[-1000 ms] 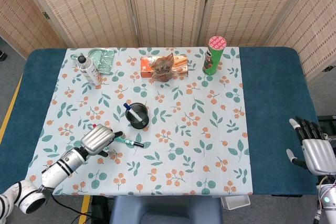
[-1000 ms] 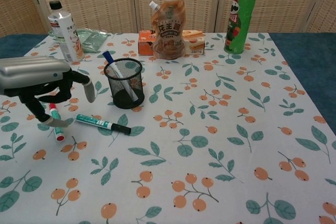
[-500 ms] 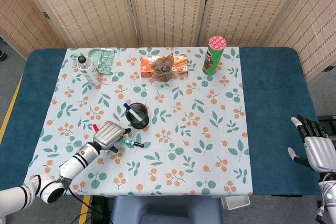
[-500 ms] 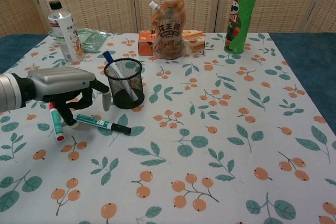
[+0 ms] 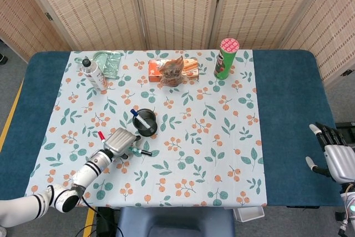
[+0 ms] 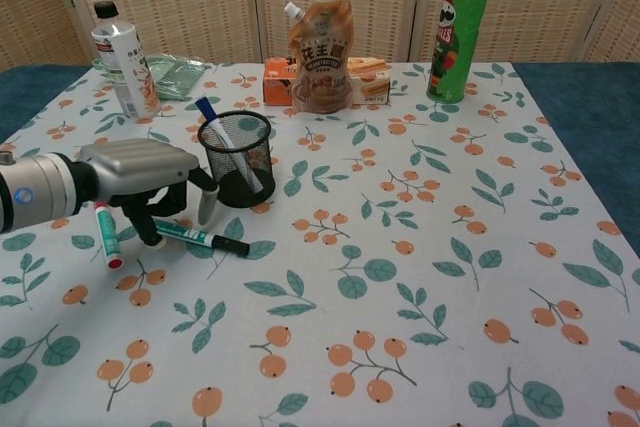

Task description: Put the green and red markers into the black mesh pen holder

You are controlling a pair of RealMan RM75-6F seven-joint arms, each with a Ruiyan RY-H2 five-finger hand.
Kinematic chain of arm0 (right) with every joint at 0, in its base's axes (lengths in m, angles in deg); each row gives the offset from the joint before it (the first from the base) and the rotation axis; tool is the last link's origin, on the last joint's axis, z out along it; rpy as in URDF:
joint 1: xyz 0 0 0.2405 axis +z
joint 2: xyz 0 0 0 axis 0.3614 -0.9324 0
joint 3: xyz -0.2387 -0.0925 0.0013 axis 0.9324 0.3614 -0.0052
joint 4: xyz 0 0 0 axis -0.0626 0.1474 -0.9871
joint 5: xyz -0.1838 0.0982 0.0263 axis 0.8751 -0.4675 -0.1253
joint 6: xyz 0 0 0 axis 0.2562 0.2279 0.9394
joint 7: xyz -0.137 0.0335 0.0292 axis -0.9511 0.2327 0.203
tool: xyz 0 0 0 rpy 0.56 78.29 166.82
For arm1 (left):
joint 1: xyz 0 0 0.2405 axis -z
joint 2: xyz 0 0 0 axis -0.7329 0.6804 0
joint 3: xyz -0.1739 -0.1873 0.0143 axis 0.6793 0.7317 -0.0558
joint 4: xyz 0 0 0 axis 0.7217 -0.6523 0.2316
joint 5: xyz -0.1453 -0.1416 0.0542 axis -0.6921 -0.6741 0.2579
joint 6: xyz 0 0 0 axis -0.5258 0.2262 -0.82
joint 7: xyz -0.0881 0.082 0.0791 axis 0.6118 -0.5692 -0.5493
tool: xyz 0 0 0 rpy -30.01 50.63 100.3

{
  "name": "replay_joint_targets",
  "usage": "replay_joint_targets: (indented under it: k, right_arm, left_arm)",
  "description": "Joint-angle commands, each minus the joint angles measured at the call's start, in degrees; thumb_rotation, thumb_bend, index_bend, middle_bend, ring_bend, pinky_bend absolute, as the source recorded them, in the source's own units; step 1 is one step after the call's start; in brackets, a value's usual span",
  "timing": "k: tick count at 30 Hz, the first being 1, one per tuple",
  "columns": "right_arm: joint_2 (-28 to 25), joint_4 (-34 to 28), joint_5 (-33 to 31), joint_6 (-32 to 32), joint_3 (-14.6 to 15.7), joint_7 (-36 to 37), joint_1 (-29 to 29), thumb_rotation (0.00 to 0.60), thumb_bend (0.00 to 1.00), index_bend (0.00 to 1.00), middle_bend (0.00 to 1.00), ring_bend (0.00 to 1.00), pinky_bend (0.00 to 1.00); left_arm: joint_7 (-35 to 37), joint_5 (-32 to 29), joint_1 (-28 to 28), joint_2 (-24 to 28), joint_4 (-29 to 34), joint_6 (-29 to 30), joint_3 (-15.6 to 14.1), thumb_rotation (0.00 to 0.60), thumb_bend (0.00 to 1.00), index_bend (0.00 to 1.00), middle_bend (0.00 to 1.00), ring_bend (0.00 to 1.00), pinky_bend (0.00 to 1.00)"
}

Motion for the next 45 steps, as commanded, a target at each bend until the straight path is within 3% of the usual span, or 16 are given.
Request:
replay_joint_targets:
  k: [1,23,27,31,38,42,45]
  right_arm:
    - [-0.2,0.1,0.3,-0.2,0.1,0.5,0.0,0.600,0.35,0.03,0.00,0.00,0.00]
    - [-0.2,0.1,0.5,-1.1,0.2,0.5,-0.2,0.600,0.35,0.03,0.00,0.00,0.00]
    - [-0.1,0.0,0.6,-1.4,0.3,0.1,-0.3,0.600,0.35,0.03,0.00,0.00,0.00]
    - [0.0,-0.2,0.7,-1.6,0.4,-0.3,-0.4,0.600,0.35,0.03,0.00,0.00,0.00]
    - [0.0,0.0,0.6,-1.3,0.4,-0.1,-0.2,0.600,0.35,0.03,0.00,0.00,0.00]
    - [0.1,0.0,0.8,-0.9,0.6,-0.1,0.1,0.600,0.35,0.03,0.00,0.00,0.00]
    - [0.2,0.0,0.7,-0.6,0.6,-0.2,0.2,0.600,0.35,0.03,0.00,0.00,0.00]
  left_arm:
    - [-1.6,-1.4,0.5,-0.4,0.3,-0.3,-0.2,0.600,0.31,0.51,0.95,0.67,0.84]
    - [-3.3,-3.8,1.7,-1.3,0.1,0.9,-1.4,0.600,0.37,0.58,0.96,0.67,0.84]
    - [-2.8,-4.1,1.3,-0.5,1.8,1.8,-1.3,0.600,0.37,0.60,0.96,0.67,0.84]
    - [-0.1,-4.9,0.2,3.0,7.5,3.2,-0.4,0.600,0.37,0.60,0.96,0.67,0.84]
    - [10.6,-9.0,-3.6,12.5,21.5,8.2,5.0,0.600,0.37,0.59,0.96,0.67,0.84]
    - [20.5,-15.7,-4.5,15.6,27.6,9.1,11.6,0.600,0.37,0.60,0.96,0.68,0.85]
    - [25.2,-20.5,-3.5,16.5,28.3,7.6,15.4,0.600,0.37,0.60,0.97,0.68,0.85]
